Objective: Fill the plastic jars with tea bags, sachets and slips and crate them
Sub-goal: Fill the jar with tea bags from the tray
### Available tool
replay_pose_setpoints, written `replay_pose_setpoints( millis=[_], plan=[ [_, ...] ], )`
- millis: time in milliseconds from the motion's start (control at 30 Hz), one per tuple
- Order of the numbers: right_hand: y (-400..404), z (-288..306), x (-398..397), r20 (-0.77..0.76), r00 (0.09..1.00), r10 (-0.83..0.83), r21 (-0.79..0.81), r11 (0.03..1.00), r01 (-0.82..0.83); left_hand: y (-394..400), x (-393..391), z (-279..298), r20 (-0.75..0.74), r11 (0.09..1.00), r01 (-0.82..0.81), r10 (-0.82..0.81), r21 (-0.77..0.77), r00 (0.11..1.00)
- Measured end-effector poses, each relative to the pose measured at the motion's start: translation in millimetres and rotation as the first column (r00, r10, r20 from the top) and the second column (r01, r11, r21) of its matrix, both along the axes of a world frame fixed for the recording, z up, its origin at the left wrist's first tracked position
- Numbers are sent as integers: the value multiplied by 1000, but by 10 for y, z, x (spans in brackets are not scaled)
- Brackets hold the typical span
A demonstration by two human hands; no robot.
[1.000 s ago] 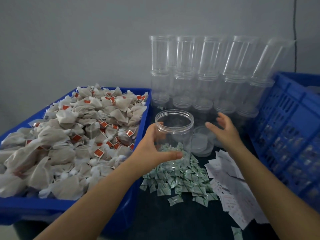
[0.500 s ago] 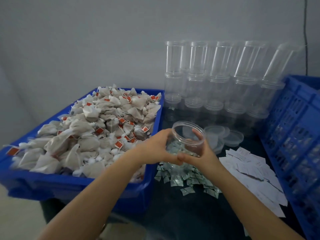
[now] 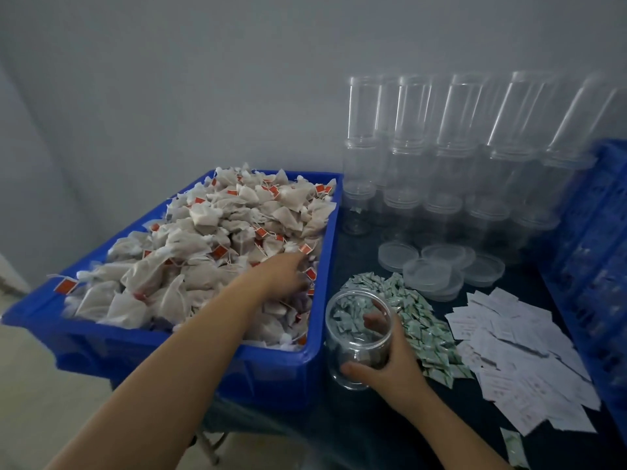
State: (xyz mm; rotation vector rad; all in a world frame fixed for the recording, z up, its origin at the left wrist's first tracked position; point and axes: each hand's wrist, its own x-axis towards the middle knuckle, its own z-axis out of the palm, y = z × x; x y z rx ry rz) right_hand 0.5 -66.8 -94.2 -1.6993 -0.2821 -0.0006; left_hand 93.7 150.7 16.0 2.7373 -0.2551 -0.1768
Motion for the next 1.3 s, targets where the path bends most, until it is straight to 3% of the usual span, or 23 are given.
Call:
replay_pose_setpoints(
  millis=[67, 267, 400, 633, 733, 867, 1100, 1300],
  plan=[
    [22, -62, -1, 26, 1000, -18, 13, 1000, 17, -17, 38, -59, -31, 1000, -14, 14, -11, 999],
    [38, -108, 7, 88, 996, -27, 42, 999, 24, -64, 92, -189, 33, 975, -47, 41, 218, 999],
    [44, -121, 8, 103, 994, -31, 52, 998, 26, -83, 73, -149, 96, 979, -75, 57, 190, 994],
    [39, -134, 11, 105, 994, -28, 53, 998, 22, -70, 61, -139, 154, 989, -149, 148, -7, 977],
    [35, -130, 9, 97, 995, -17, 59, 998, 11, -59, 59, -129, 225, 990, -142, 143, -19, 964],
    [35, -128, 12, 98, 995, -14, 55, 998, 9, -25, 51, -58, 348, 972, -141, 199, -186, 916],
    [39, -119, 8, 106, 994, -29, 34, 999, 26, -20, -113, 128, 479, 895, -33, 270, -446, 835],
    [39, -110, 4, 105, 994, -41, 17, 999, 39, -21, -234, 381, 409, 791, 22, 292, -612, 864]
  ],
)
